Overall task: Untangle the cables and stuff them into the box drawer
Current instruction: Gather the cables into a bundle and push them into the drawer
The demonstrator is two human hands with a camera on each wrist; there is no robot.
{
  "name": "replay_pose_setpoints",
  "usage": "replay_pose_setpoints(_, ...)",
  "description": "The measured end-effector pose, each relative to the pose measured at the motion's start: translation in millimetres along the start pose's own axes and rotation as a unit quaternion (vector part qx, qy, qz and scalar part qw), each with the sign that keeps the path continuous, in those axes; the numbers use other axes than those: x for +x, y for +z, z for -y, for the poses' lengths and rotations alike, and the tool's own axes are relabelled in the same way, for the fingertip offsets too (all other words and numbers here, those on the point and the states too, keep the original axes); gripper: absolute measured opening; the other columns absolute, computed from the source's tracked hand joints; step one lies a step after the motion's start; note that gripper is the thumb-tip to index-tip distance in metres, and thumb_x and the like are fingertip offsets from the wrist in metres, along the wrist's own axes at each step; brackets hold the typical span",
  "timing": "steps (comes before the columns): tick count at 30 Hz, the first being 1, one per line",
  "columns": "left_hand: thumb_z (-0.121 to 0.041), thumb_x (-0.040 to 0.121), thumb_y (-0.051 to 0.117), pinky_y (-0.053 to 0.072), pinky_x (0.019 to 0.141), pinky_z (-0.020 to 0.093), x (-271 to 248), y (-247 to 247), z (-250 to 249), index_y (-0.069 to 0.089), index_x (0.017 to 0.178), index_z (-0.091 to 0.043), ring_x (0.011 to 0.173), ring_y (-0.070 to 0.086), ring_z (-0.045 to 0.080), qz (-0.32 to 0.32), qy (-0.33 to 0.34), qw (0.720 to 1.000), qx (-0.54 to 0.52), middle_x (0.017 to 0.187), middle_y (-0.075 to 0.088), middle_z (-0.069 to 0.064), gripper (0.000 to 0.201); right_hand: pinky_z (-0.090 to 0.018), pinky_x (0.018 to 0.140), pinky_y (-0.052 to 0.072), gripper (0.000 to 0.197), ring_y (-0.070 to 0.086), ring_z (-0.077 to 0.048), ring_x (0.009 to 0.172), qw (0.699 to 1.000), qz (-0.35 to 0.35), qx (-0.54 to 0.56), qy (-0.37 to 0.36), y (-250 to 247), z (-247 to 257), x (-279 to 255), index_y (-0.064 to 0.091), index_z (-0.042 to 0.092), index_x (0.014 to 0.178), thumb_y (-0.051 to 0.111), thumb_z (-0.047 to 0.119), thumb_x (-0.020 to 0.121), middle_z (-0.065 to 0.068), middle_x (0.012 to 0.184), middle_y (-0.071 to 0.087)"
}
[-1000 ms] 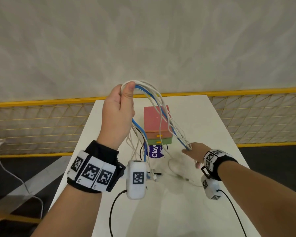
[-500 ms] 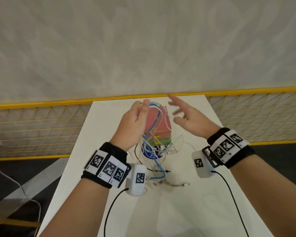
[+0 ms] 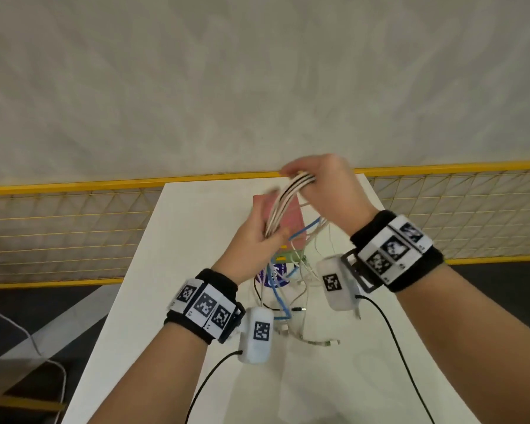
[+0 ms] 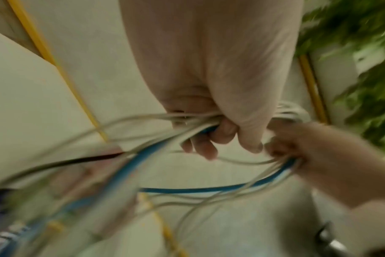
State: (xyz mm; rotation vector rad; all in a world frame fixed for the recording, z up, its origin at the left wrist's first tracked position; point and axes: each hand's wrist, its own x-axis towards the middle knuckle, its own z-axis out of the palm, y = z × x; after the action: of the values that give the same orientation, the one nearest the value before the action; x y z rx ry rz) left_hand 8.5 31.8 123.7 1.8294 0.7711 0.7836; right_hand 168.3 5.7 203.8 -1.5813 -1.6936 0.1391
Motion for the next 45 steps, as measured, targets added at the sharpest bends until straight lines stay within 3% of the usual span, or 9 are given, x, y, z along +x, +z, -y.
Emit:
replay_pose_setpoints(4, -0.033, 0.102, 0.043, 0.054, 0.068, 0.04, -10.0, 4.2, 30.3, 0.054, 0.113, -0.011, 0.065, 0.056, 0.02, 0.021, -0.079, 0.99, 0.115, 0.074, 0.057, 0.008, 0.027, -0.005, 0.061, 0.038, 0.03, 0.057, 0.011, 0.062, 0.985, -0.114, 0.112, 0.059, -24.2, -24.3, 5.0, 0.075, 0.014, 0.089, 0.056, -0.007, 0.078, 0.015, 0.072, 0.065)
replay_pose_setpoints(9, -0.021, 0.103, 0.039, 0.033, 0.048, 0.023, 2.0, -1.3, 29.7, 0.047, 0.099, -0.008, 0.058, 0.046, 0.019, -0.006, -0.101, 0.969, 0.225, 0.07, 0.05, 0.002, 0.016, -0.031, 0.086, 0.046, 0.05, 0.062, -0.026, 0.105, 0.973, 0.048, -0.102, 0.2, -23.3, -74.5, -19.6, 0.054, 0.016, 0.125, 0.07, 0.017, 0.078, -0.011, 0.106, 0.068)
replay_pose_setpoints(13, -0.018, 0.102, 0.038, 0.035, 0.054, 0.032, 11.3, 2.6, 22.5, 0.046, 0.096, -0.007, 0.062, 0.049, 0.025, -0.015, -0.113, 0.946, 0.304, 0.078, 0.055, 0.01, 0.015, -0.064, 0.112, 0.003, 0.124, -0.013, -0.038, 0.145, 0.916, 0.197, -0.295, 0.188, -10.1, -68.6, -41.1, -0.015, 0.019, 0.148, 0.079, 0.038, 0.069, -0.02, 0.158, -0.007)
replay_pose_setpoints(17, -0.017, 0.1, 0.043, 0.049, 0.075, 0.042, 16.5, 17.5, 3.7, 0.054, 0.108, -0.002, 0.086, 0.062, 0.036, 0.015, -0.087, 0.956, 0.279, 0.096, 0.066, 0.02, 0.021, -0.062, 0.113, 0.002, 0.098, 0.015, -0.035, 0.145, 0.93, 0.176, -0.311, -0.091, 32.8, -38.4, -48.2, 0.012, 0.022, 0.149, 0.072, 0.02, 0.071, -0.017, 0.151, 0.03)
replay_pose_setpoints(20, -0.023, 0.099, 0.049, 0.05, 0.074, 0.034, 15.0, 18.0, 2.0, 0.058, 0.11, -0.011, 0.082, 0.064, 0.022, 0.042, -0.032, 0.974, 0.22, 0.09, 0.068, 0.007, 0.019, -0.038, 0.087, 0.043, 0.045, 0.062, -0.031, 0.099, 0.952, 0.201, -0.228, -0.047, 51.6, -34.0, -43.8, 0.047, 0.014, 0.122, 0.058, 0.004, 0.08, -0.011, 0.099, 0.066)
replay_pose_setpoints(23, -0.032, 0.097, 0.054, 0.038, 0.056, 0.019, 0.3, 8.7, 24.2, 0.06, 0.093, -0.025, 0.057, 0.047, 0.005, 0.032, -0.026, 0.99, 0.135, 0.065, 0.051, -0.011, 0.01, -0.027, 0.066, 0.039, 0.013, 0.065, -0.027, 0.08, 0.971, 0.167, -0.172, 0.001, 38.5, -39.6, -34.2, 0.067, 0.012, 0.095, 0.059, 0.009, 0.084, -0.009, 0.084, 0.071)
replay_pose_setpoints(31, -0.016, 0.1, 0.047, 0.034, 0.047, 0.013, -9.2, 3.0, 58.4, 0.059, 0.11, -0.014, 0.049, 0.042, 0.004, -0.007, -0.08, 0.979, 0.186, 0.062, 0.048, -0.008, 0.016, -0.033, 0.068, 0.049, 0.025, 0.063, -0.025, 0.076, 0.988, 0.085, -0.079, 0.101, 18.6, -64.6, -42.1, 0.068, 0.015, 0.092, 0.059, 0.0, 0.074, -0.002, 0.076, 0.067)
replay_pose_setpoints(37, -0.013, 0.098, 0.044, 0.047, 0.067, 0.036, 8.1, 12.7, 43.2, 0.056, 0.11, -0.002, 0.083, 0.062, 0.036, 0.024, -0.092, 0.949, 0.3, 0.089, 0.064, 0.017, 0.02, -0.053, 0.114, 0.021, 0.081, 0.031, -0.031, 0.138, 0.903, 0.251, -0.349, 0.025, 34.8, -43.3, -56.5, 0.019, 0.016, 0.147, 0.064, 0.023, 0.08, -0.013, 0.142, 0.041)
replay_pose_setpoints(45, -0.044, 0.095, 0.052, 0.043, 0.059, 0.037, 3.4, 4.0, 35.9, 0.058, 0.096, -0.014, 0.064, 0.056, 0.025, 0.06, -0.001, 0.948, 0.312, 0.07, 0.06, 0.003, 0.03, -0.026, 0.063, 0.044, 0.021, 0.062, -0.022, 0.076, 0.967, 0.193, -0.155, 0.053, 42.9, -46.4, -51.0, 0.062, 0.014, 0.104, 0.057, 0.011, 0.084, -0.005, 0.087, 0.069)
